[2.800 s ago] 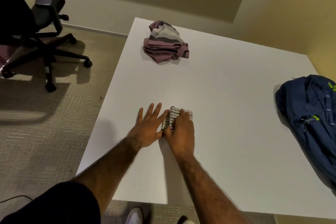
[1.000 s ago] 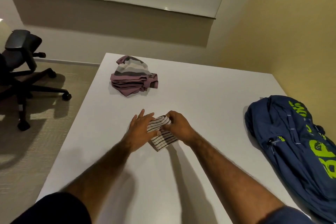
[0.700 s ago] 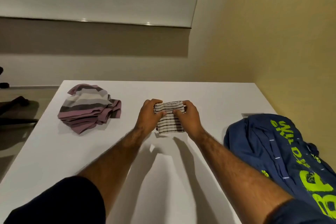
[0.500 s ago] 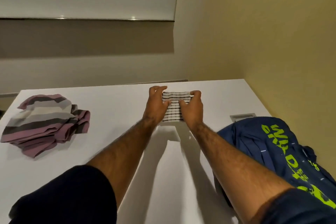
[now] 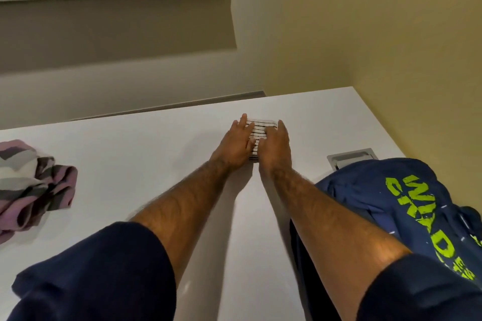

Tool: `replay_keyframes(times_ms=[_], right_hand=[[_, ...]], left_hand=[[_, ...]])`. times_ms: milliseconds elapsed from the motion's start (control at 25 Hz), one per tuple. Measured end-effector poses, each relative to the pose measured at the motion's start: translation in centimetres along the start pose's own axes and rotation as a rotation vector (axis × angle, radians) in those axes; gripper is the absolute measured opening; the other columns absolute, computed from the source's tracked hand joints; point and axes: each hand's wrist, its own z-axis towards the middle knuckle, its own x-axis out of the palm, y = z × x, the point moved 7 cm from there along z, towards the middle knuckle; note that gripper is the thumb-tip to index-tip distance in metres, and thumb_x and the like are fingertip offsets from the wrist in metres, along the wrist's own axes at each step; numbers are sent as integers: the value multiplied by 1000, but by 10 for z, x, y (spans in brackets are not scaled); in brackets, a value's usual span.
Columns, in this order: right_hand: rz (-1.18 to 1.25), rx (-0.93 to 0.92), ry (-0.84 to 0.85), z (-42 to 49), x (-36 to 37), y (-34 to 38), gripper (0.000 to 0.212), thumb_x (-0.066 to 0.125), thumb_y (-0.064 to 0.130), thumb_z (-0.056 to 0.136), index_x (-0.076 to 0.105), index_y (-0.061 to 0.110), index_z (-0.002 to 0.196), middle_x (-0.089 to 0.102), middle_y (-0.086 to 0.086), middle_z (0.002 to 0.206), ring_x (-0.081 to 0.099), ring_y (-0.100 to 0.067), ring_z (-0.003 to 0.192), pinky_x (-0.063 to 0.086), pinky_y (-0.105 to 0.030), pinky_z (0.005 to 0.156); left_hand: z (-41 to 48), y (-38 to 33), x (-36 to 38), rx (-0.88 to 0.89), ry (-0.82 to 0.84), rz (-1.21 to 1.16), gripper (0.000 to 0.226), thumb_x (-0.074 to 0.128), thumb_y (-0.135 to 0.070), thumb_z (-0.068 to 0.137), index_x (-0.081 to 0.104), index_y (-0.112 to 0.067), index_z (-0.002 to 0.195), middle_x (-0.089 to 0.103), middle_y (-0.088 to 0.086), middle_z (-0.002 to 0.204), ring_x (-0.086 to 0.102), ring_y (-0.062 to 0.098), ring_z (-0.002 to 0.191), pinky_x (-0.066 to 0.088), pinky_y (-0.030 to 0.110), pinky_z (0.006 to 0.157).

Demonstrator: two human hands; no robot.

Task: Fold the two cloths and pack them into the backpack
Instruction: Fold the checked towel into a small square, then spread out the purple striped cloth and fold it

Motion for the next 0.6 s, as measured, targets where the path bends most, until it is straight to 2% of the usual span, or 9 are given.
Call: replay_keyframes(times_ms=[40,80,160,320,440,520,600], right_hand=[[-154,-67,66,-2,8,2,56,43,36,106,26,21,157,25,-3,165,24,-31,152,29,-43,119],[-300,-122,114,-4,16,3,65,43,40,106,14,20,161,7,-5,170,7,-30,156,14,-45,124],[-442,-193,167,-11,20,0,72,35,44,107,-6,19,162,-13,-4,170,-10,-30,156,1,-50,124],[-501,-186,247,-19,18,-5,68,20,46,109,-15,20,160,-19,-4,169,-15,-30,155,0,-57,123],[-475,-190,171,-28,12,0,72,17,58,106,-12,21,161,-17,-4,169,-15,-29,155,-7,-58,122],[-501,-339,66,-51,15,9,76,22,61,104,-8,20,162,-14,-6,169,-11,-29,156,-9,-57,123],[-548,-497,27,-84,31,21,77,23,61,104,-5,18,162,-13,-6,169,-10,-29,156,-4,-58,124]], left_hand=[[1,6,9,21,46,131,64,25,-48,109,7,-22,164,-10,1,171,-7,26,157,2,44,127],[0,12,14,40,57,234,68,17,-56,106,0,-24,164,-15,0,170,-13,25,156,-4,46,126],[-1,21,17,74,28,341,74,4,-63,99,-8,-27,162,-20,-2,169,-20,23,155,-12,47,125],[-4,22,17,70,8,377,75,-3,-62,96,-11,-28,162,-20,-3,169,-20,22,155,-13,50,124],[-19,29,6,20,-28,343,79,-4,-66,94,-12,-26,161,-20,-2,169,-20,22,155,-14,50,124],[-45,47,-9,-14,-62,376,82,-5,-69,92,-13,-26,161,-23,-2,168,-22,21,154,-16,49,124],[-86,77,-28,-62,-88,433,79,-3,-68,94,-16,-26,160,-27,-3,167,-25,20,153,-17,49,123]])
